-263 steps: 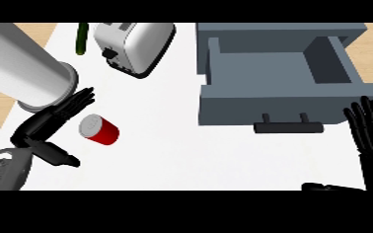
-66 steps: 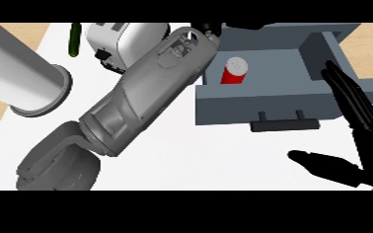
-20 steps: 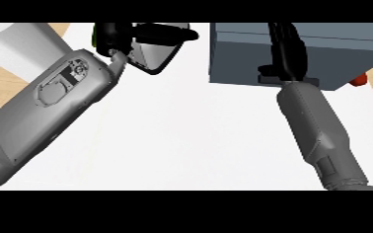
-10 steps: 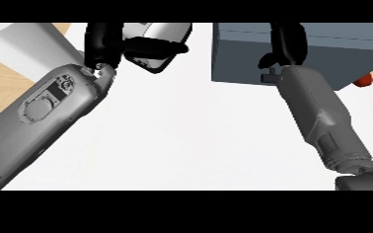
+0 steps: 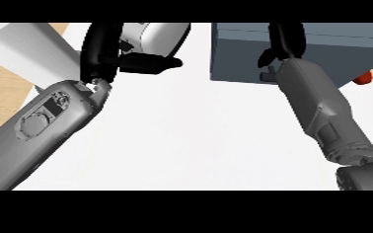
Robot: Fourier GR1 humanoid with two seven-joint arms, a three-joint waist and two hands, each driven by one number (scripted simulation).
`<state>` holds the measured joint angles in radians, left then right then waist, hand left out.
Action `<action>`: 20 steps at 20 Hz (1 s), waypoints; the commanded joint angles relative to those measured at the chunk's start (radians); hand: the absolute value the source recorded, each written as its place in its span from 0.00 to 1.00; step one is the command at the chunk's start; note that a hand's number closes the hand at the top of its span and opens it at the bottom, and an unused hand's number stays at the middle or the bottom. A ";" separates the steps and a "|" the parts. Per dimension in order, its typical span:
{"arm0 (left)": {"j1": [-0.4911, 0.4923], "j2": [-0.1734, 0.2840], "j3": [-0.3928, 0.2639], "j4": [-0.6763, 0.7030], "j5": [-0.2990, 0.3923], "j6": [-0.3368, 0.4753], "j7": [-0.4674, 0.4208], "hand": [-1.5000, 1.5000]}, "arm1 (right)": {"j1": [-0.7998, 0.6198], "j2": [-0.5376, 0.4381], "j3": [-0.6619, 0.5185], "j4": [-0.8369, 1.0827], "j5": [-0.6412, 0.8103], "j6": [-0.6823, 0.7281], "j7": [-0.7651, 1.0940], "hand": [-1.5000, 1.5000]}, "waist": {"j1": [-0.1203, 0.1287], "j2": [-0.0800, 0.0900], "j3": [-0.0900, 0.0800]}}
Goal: Pick up the can, place it into the drawer and close the drawer
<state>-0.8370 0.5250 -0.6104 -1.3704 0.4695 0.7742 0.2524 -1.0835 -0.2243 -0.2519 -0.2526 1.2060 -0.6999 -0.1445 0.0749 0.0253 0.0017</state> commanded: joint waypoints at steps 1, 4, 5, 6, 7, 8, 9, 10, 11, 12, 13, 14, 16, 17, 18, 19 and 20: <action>0.019 0.004 0.012 0.001 -0.012 -0.002 -0.020 0.00 | -0.091 0.043 -0.087 -0.031 -0.111 0.004 -0.061 0.00 | 0.019 0.007 0.002; 0.037 0.011 0.018 -0.016 -0.015 0.006 -0.017 0.00 | -0.051 0.067 -0.151 -0.044 -0.193 0.002 -0.166 0.00 | 0.014 0.005 0.004; 0.047 0.031 0.020 -0.039 -0.005 -0.015 -0.007 0.00 | -0.063 0.072 -0.172 -0.048 -0.217 0.015 -0.172 0.00 | 0.024 0.002 0.004; 0.069 0.008 0.003 -0.037 -0.017 -0.002 -0.022 0.00 | -0.074 0.093 -0.187 -0.052 -0.241 0.036 -0.190 0.00 | 0.015 0.000 0.003; 0.069 0.021 0.015 -0.036 -0.014 -0.005 -0.022 0.00 | -0.059 0.094 -0.225 -0.066 -0.283 0.026 -0.220 0.00 | 0.016 0.001 0.004; 0.051 0.031 0.032 -0.032 -0.007 -0.008 -0.001 0.00 | -0.088 0.093 -0.231 -0.068 -0.296 0.071 -0.234 0.00 | 0.001 -0.006 0.003; 0.081 0.021 0.032 -0.022 -0.007 -0.015 -0.034 0.00 | -0.092 0.110 -0.241 -0.063 -0.307 0.069 -0.242 0.00 | 0.008 0.002 0.002; 0.071 0.016 0.022 -0.031 -0.019 -0.004 -0.023 0.00 | -0.100 0.102 -0.267 -0.069 -0.336 0.089 -0.256 0.00 | 0.003 -0.002 0.003; 0.094 0.040 0.039 -0.036 -0.007 -0.028 -0.031 0.00 | -0.104 0.106 -0.281 -0.072 -0.354 0.101 -0.270 0.00 | 0.002 -0.004 0.002; 0.112 0.028 0.028 -0.051 -0.016 -0.007 -0.027 0.00 | -0.099 0.092 -0.301 -0.074 -0.379 0.128 -0.291 0.00 | -0.007 -0.009 0.002; 0.109 0.023 0.029 -0.051 -0.020 -0.007 -0.033 0.00 | -0.097 0.102 -0.327 -0.073 -0.411 0.148 -0.315 0.00 | -0.006 -0.006 0.002; 0.129 0.052 0.048 -0.050 -0.003 -0.036 -0.035 0.00 | -0.098 0.106 -0.357 -0.086 -0.452 0.182 -0.340 0.00 | -0.015 -0.012 0.002; 0.131 0.024 0.033 -0.068 -0.024 0.001 -0.034 0.00 | -0.100 0.143 -0.401 -0.081 -0.505 0.193 -0.340 0.00 | -0.016 -0.013 0.002; 0.137 0.037 0.039 -0.064 -0.022 -0.006 -0.023 0.00 | -0.128 0.111 -0.413 -0.074 -0.518 0.240 -0.324 0.00 | -0.017 -0.012 0.001; 0.141 0.036 0.063 -0.044 -0.019 -0.025 -0.053 0.00 | -0.128 0.142 -0.408 -0.068 -0.516 0.223 -0.320 0.00 | -0.029 -0.011 0.000; 0.174 0.062 0.062 -0.095 -0.023 -0.029 -0.056 0.00 | -0.112 0.127 -0.423 -0.073 -0.532 0.218 -0.352 0.00 | -0.014 -0.012 0.000; 0.166 0.034 0.053 -0.061 -0.038 -0.012 -0.046 0.00 | -0.124 0.092 -0.424 -0.066 -0.537 0.263 -0.358 0.00 | -0.028 -0.010 0.000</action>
<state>-0.6984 0.5635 -0.5632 -1.4303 0.4472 0.7578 0.2123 -1.1532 -0.1321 -0.6099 -0.3009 0.7595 -0.4719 -0.4927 0.0454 0.0233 0.0065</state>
